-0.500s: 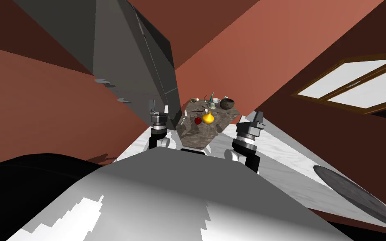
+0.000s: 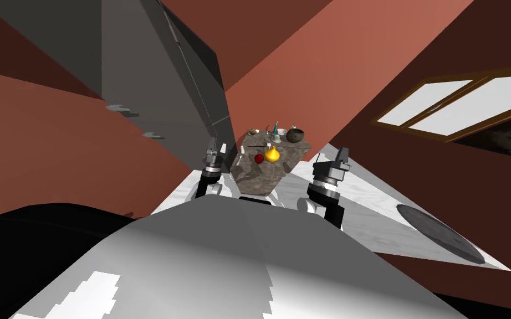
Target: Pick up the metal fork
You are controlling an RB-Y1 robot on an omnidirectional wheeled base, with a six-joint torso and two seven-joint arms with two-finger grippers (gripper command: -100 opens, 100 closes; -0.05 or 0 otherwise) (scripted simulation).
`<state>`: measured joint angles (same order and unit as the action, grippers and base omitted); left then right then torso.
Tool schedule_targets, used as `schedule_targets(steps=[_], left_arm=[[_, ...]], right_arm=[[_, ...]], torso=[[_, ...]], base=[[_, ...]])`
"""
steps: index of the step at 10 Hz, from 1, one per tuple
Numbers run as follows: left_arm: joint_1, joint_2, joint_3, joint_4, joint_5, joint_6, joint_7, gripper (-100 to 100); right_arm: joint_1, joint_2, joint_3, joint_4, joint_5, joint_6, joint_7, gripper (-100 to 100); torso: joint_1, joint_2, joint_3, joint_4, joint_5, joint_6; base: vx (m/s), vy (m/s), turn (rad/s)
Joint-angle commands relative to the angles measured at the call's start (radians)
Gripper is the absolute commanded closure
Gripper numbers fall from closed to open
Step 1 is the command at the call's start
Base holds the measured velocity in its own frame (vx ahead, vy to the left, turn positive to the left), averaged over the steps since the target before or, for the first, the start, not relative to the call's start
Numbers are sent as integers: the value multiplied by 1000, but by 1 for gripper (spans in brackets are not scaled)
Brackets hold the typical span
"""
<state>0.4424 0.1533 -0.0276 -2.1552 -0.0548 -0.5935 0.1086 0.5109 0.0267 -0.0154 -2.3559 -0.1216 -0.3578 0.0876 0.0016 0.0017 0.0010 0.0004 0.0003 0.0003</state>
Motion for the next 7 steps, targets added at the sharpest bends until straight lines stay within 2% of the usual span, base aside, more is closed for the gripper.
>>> schedule_targets(steps=[1,4,5,7], left_arm=[[5,50,0,20,-2,18,-7,-100],[-4,142,8,82,-5,53,-24,-100],[-4,154,8,82,-5,53,-24,-100],[-10,220,13,127,-7,80,-36,-100]], right_arm=[[0,0,0,0,0,0,0,0],[0,0,0,0,0,0,0,0],[0,0,0,0,0,0,0,0],[0,0,0,0,0,0,0,0]], torso=[[0,0,0,0,0,0],[1,1,1,0,0,0],[1,1,1,0,0,0],[0,0,0,0,0,0]], base=[[-29,15,-160],[-42,24,-207],[-33,20,-60],[-40,18,-187]])
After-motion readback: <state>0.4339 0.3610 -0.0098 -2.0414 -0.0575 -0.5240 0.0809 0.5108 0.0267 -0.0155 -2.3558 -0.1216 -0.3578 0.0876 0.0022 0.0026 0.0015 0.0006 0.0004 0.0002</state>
